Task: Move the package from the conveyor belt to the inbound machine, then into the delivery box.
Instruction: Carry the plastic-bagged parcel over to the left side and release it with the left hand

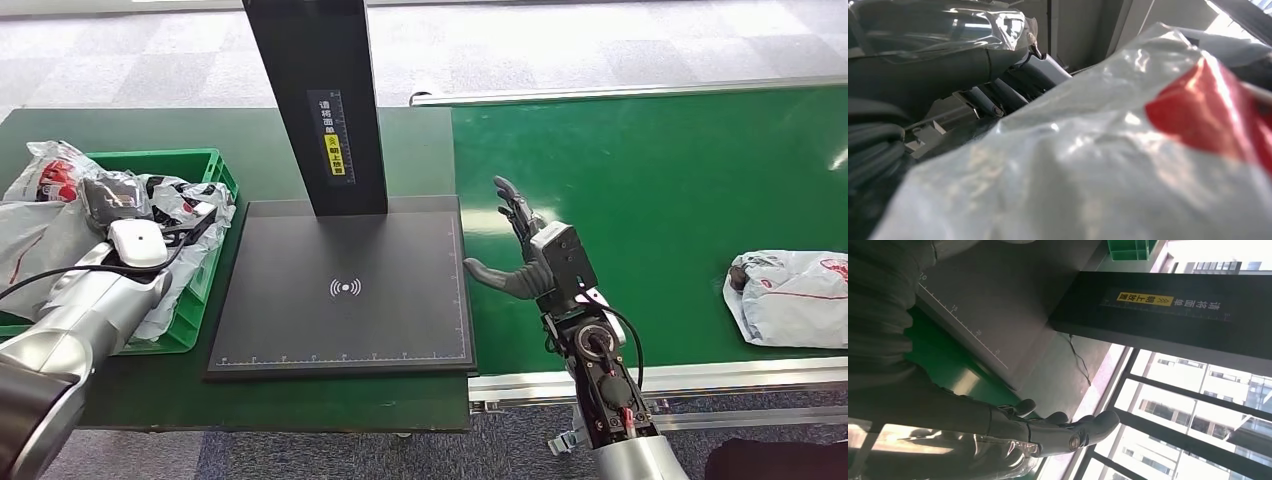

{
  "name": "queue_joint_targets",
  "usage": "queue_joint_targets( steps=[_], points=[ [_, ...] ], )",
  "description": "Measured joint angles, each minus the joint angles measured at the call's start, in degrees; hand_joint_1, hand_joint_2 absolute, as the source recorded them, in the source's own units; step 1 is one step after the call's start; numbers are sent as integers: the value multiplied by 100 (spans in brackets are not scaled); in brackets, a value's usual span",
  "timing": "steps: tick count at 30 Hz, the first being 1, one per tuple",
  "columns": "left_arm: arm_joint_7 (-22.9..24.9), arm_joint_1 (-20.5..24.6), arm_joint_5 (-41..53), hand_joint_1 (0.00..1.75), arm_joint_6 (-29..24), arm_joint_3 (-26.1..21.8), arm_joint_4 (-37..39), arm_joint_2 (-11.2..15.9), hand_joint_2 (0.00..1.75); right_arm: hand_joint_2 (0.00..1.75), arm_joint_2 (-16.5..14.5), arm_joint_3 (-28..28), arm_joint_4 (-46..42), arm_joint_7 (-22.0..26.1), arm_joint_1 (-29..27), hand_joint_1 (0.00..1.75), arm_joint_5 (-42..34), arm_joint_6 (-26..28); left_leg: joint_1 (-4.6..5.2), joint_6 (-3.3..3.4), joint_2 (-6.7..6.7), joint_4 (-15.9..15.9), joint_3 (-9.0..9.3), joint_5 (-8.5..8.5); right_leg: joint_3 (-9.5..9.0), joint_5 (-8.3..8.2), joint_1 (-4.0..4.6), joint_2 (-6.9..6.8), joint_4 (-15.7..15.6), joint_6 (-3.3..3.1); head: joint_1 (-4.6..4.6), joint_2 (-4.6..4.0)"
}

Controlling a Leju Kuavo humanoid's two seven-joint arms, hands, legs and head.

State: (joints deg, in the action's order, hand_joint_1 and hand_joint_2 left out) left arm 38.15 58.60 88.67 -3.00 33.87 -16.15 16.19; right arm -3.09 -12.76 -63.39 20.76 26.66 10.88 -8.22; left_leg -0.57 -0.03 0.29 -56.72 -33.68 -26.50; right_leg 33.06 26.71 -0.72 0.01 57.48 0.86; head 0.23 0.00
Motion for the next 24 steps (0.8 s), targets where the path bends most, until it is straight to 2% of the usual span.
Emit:
queue_joint_targets(
  steps=[1, 2, 5, 6, 9, 13, 15, 17, 19, 20, 21, 24],
  points=[
    [1, -1, 0, 174, 4, 66, 9, 12, 175, 175, 2, -5, 0, -1, 0, 0, -1, -1, 0, 0, 0, 0, 1, 0, -1, 0, 0, 0, 0, 0, -1, 0],
    [1, -2, 0, 154, 13, 116, 17, 22, 175, 175, 4, -11, 0, -1, 1, 0, -2, -4, 0, 0, 1, 0, 2, 0, -2, 0, 0, 0, 0, 0, -1, -1],
    [1, -31, 0, 25, -102, 173, 29, 69, 44, 175, 13, -49, 0, -1, 1, 0, -12, -29, 0, 0, 5, 1, 5, 0, -3, 0, 1, 2, 1, 0, 0, -1],
    [1, -56, 0, 1, -234, 175, 30, 97, 0, 175, 16, -67, -1, -1, 1, 0, -16, -42, -1, 0, 7, 1, 6, 0, -3, 0, 1, 3, 2, 0, -1, -1],
    [1, -165, 0, 0, -1047, 176, 31, 204, 0, 175, 28, -132, -2, -2, 5, 0, -32, -84, -2, -1, 8, 1, 6, 0, 0, 0, 3, 5, 3, -1, -1, -1],
    [0, -380, -1, 0, -2604, 83, 26, 300, 0, 175, 31, -248, 1, -2, 59, 0, -72, -107, -2, -1, 6, 2, 4, 0, 2, 1, 3, 3, 4, -2, 0, -1],
    [-101, -588, -9, 0, -3260, -123, -170, 304, 0, 175, 25, -330, 11, -2, 127, 0, -108, -107, -1, -1, 6, 2, 5, 0, 2, 2, 1, 3, 3, -2, 0, -1],
    [-527, -951, -24, 0, -3486, -563, -802, 297, 0, 175, 16, -415, 35, 2, 204, 0, -151, -107, 1, -1, 7, 1, 6, 0, 5, 2, -2, 3, 2, -2, 1, -2],
    [-1534, -1377, -126, 0, -3500, -1295, -1750, 181, 0, 175, 8, -491, 76, 17, 275, 0, -192, -105, 2, 0, 8, -2, 4, 0, 11, 1, -3, 3, 1, -2, 1, -1],
    [-2335, -1552, -232, 0, -3503, -1817, -2250, 38, 0, 175, 6, -527, 104, 27, 307, 0, -210, -104, 1, 0, 8, -3, 0, 0, 15, 1, -3, 3, 0, -2, 3, -1],
    [-3397, -1669, -368, 0, -3505, -2434, -2737, -163, 0, 175, 4, -564, 137, 39, 338, 0, -228, -100, 0, 1, 9, -5, -6, 1, 17, 0, -3, 4, 0, -1, 3, -1],
    [-6998, -1667, -903, 0, -3505, -4815, -3872, -920, 0, 175, -16, -680, 244, 78, 418, 0, -274, -90, 0, -5, 60, -5, -11, -6, 27, -12, -2, 54, 2, -7, 4, -1]
  ],
)
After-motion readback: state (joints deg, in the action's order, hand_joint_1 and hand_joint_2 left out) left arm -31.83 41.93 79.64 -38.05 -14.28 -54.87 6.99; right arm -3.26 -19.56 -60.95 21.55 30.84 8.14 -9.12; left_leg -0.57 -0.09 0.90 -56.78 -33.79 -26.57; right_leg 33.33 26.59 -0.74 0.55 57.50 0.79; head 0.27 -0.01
